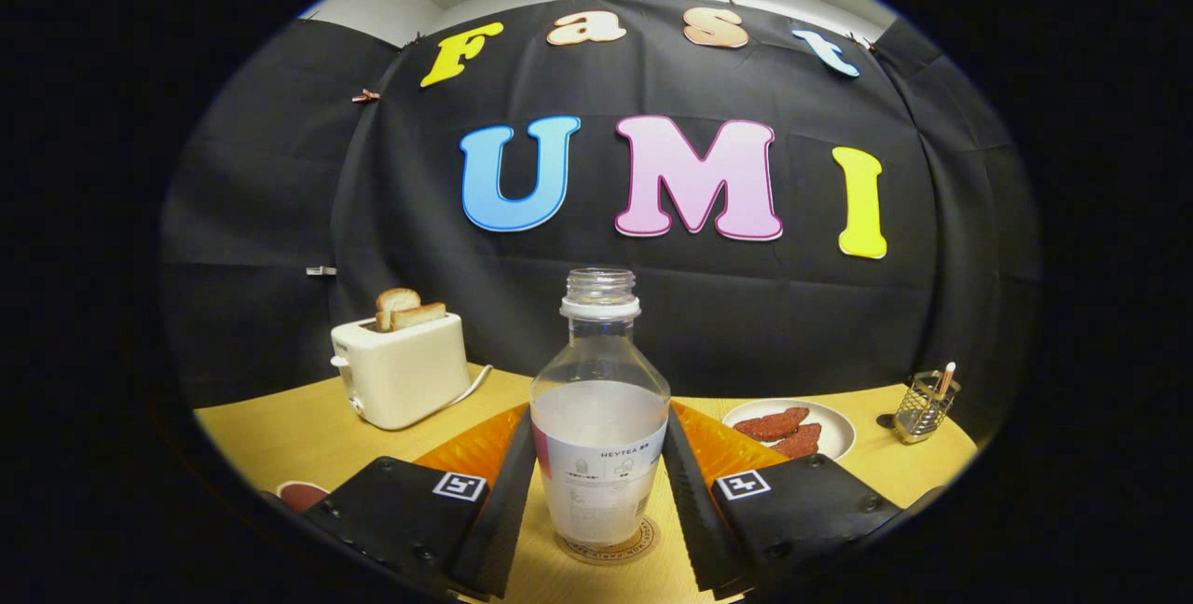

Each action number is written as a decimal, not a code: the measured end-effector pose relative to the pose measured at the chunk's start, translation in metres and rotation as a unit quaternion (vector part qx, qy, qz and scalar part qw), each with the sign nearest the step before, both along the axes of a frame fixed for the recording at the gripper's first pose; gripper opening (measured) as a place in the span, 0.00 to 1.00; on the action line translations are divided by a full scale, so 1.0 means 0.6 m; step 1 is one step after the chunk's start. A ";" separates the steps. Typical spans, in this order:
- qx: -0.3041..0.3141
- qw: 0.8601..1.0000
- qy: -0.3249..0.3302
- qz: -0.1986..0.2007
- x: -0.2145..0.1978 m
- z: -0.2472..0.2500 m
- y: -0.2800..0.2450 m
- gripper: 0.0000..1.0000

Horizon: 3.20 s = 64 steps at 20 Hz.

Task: Take the bottle from table, then pour the juice into the cup, finally place the bottle on the coaster

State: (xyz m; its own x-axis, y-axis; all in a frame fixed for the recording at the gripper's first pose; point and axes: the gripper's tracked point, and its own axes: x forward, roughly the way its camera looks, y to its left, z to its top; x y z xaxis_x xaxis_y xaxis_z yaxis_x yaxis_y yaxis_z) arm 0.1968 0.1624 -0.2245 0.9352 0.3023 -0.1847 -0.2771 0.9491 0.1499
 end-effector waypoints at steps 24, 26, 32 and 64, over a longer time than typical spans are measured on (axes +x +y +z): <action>-0.010 1.000 0.016 -0.011 0.023 -0.096 0.006 0.77; -0.011 1.000 0.022 -0.008 0.023 -0.103 0.011 0.92; -0.012 0.999 0.035 -0.010 0.009 -0.101 0.003 0.98; -0.037 0.996 -0.019 -0.081 -0.249 0.289 -0.215 0.97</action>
